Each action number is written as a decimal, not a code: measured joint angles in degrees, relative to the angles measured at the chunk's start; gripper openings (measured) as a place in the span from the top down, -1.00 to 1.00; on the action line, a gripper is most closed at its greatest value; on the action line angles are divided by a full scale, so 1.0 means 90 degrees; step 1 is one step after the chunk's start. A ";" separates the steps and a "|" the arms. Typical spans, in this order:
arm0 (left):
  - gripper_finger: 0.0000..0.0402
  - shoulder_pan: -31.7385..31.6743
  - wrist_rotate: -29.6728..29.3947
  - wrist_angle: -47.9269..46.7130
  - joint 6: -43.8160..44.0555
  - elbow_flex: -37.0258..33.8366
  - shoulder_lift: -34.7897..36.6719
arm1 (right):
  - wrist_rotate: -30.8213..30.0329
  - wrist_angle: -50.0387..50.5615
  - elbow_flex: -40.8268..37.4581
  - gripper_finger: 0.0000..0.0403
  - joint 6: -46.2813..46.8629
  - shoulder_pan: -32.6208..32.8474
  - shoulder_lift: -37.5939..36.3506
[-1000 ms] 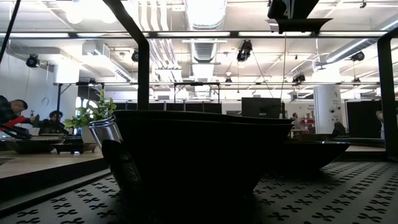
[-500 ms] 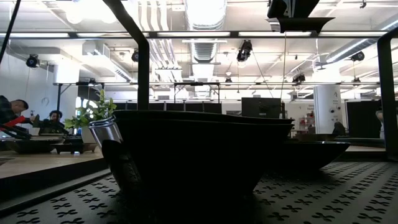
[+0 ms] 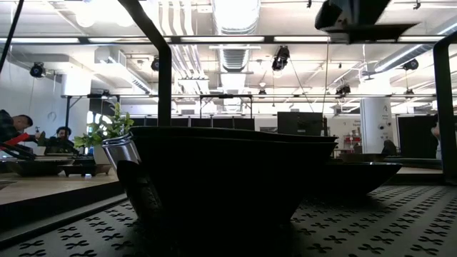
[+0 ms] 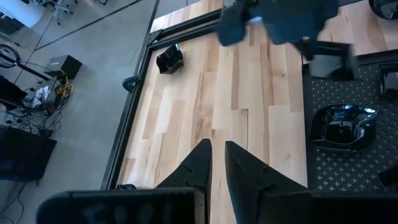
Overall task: Pick & Place Mini shaped plates
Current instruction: Stack the square plate on top of the other square plate on the shelf
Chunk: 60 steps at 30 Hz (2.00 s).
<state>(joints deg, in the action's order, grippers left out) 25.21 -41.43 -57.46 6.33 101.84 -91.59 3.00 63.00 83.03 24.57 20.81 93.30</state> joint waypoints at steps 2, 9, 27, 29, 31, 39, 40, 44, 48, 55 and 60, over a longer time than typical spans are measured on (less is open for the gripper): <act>0.79 0.0000 0.0000 -0.0001 -0.0017 0.0000 0.0000 | 0.0299 -0.0298 -0.0112 0.96 0.0069 0.0078 0.0002; 0.79 0.0000 0.0002 0.0000 -0.0020 0.0000 0.0000 | 0.0350 -0.0725 -0.0496 0.96 0.0617 0.0375 0.0002; 0.79 0.0000 0.0004 -0.0001 -0.0018 0.0000 0.0000 | 0.0054 -0.1318 -0.1169 0.96 0.1987 0.0855 0.0002; 0.79 0.0000 0.0002 0.0001 -0.0015 0.0000 0.0000 | 0.0047 -0.1383 -0.1220 0.96 0.2044 0.0868 -0.0002; 0.79 0.0000 0.0003 0.0001 -0.0017 0.0000 0.0000 | 0.0047 -0.1403 -0.1254 0.96 0.2065 0.0897 -0.0002; 0.79 0.0000 0.0005 -0.0002 -0.0015 0.0000 0.0000 | 0.0089 -0.1418 -0.1325 0.96 0.2107 0.0962 0.0053; 0.79 0.0000 0.0005 -0.0001 -0.0015 0.0000 0.0000 | 0.0107 -0.1435 -0.1325 0.96 0.2108 0.0962 0.0053; 0.79 0.0000 0.0007 -0.0001 -0.0015 0.0000 0.0000 | 0.0127 -0.1432 -0.1330 0.96 0.2108 0.0964 0.0051; 0.79 0.0000 0.0007 -0.0001 -0.0015 0.0000 0.0000 | 0.0149 -0.1444 -0.1345 0.96 0.2141 0.0965 0.0071; 0.79 0.0000 0.0005 -0.0001 -0.0052 0.0000 0.0000 | 0.0020 -0.1451 -0.1354 0.96 0.2182 0.0952 0.0083; 0.79 0.0000 0.0005 -0.0003 -0.0052 0.0000 0.0000 | -0.0168 -0.1591 -0.1359 0.96 0.2365 0.0962 0.0083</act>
<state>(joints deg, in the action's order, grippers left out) 25.21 -41.39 -57.48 5.87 101.84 -91.59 1.49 48.68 70.81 45.86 29.47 94.04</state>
